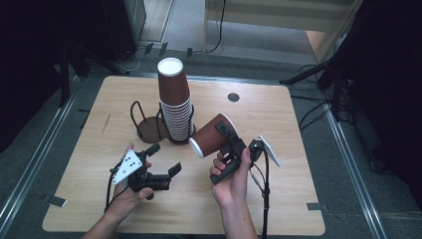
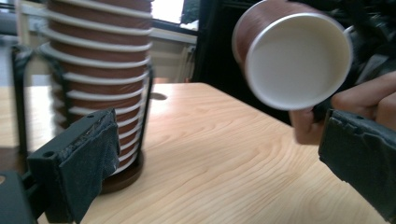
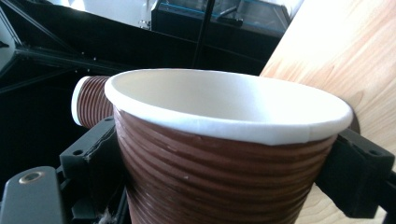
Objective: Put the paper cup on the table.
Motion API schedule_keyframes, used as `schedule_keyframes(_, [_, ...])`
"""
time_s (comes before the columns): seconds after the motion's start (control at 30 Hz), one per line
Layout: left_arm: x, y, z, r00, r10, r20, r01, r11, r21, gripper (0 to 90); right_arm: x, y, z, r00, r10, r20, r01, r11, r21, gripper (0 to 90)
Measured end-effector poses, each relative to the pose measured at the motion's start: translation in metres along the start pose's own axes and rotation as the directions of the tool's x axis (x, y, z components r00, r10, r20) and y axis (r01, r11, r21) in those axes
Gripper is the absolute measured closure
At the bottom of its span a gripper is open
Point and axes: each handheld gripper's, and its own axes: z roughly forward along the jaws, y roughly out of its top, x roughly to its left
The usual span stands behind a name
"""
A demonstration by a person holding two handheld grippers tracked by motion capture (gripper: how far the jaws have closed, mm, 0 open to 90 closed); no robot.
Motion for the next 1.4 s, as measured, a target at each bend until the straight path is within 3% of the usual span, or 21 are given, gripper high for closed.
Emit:
schedule_keyframes(0.23, [0.018,-0.007,-0.016,0.9984,-0.021,-0.052,0.021,0.9997,0.011,0.0,0.008,0.0,-0.002,0.9968,-0.075,-0.025,0.074,0.996,-0.038,12.0])
schedule_keyframes(0.33, [0.023,-0.008,-0.022,0.9976,-0.022,-0.066,0.023,0.9997,0.011,0.0,0.009,0.001,-0.002,0.9923,-0.121,-0.022,0.121,0.992,-0.032,12.0])
schedule_keyframes(0.4, [0.026,-0.01,-0.026,0.9968,-0.022,-0.076,0.023,0.9996,0.015,0.0,0.011,0.001,-0.002,0.9865,-0.164,-0.008,0.163,0.986,-0.024,12.0])
schedule_keyframes(0.53, [0.032,-0.012,-0.033,0.9951,-0.023,-0.096,0.025,0.9995,0.02,0.0,0.014,0.0,-0.001,0.9787,-0.205,-0.004,0.205,0.978,-0.042,12.0])
schedule_keyframes(0.73, [0.042,-0.014,-0.044,0.9915,-0.033,-0.126,0.036,0.999,0.026,0.0,0.014,0.002,-0.001,0.968,-0.248,-0.036,0.244,0.966,-0.088,12.0])
schedule_keyframes(0.9, [0.05,-0.017,-0.053,0.9884,-0.03,-0.149,0.036,0.9986,0.038,0.0,0.016,0.002,-0.002,0.9499,-0.312,-0.016,0.307,0.942,-0.136,12.0])
schedule_keyframes(1.0, [0.055,-0.017,-0.059,0.9858,-0.035,-0.164,0.041,0.9985,0.035,0.0,0.016,0.003,-0.002,0.9283,-0.372,0.015,0.369,0.916,-0.159,12.0])
schedule_keyframes(1.07, [0.058,-0.017,-0.061,0.9825,-0.05,-0.18,0.056,0.9981,0.026,0.0,0.016,0.004,-0.001,0.9067,-0.42,0.044,0.42,0.89,-0.176,12.0])
schedule_keyframes(1.1, [0.06,-0.016,-0.063,0.9809,-0.05,-0.188,0.056,0.998,0.028,0.0,0.015,0.005,-0.001,0.8909,-0.451,0.057,0.453,0.872,-0.184,12.0])
schedule_keyframes(1.17, [0.063,-0.015,-0.066,0.978,-0.061,-0.199,0.066,0.9976,0.018,0.0,0.015,0.006,-0.002,0.8469,-0.521,0.108,0.531,0.823,-0.202,11.9])
schedule_keyframes(1.2, [0.064,-0.015,-0.067,0.9767,-0.068,-0.203,0.072,0.9973,0.011,0.0,0.014,0.007,-0.002,0.8316,-0.54,0.131,0.555,0.806,-0.205,12.0])
schedule_keyframes(1.27, [0.067,-0.013,-0.069,0.9747,-0.073,-0.211,0.076,0.9971,0.005,0.0,0.012,0.01,-0.002,0.8192,-0.553,0.153,0.573,0.791,-0.214,11.9])
schedule_keyframes(1.4, [0.072,-0.012,-0.073,0.9689,-0.077,-0.235,0.078,0.9969,-0.005,0.0,0.009,0.013,-0.002,0.7849,-0.587,0.197,0.619,0.753,-0.223,11.9])
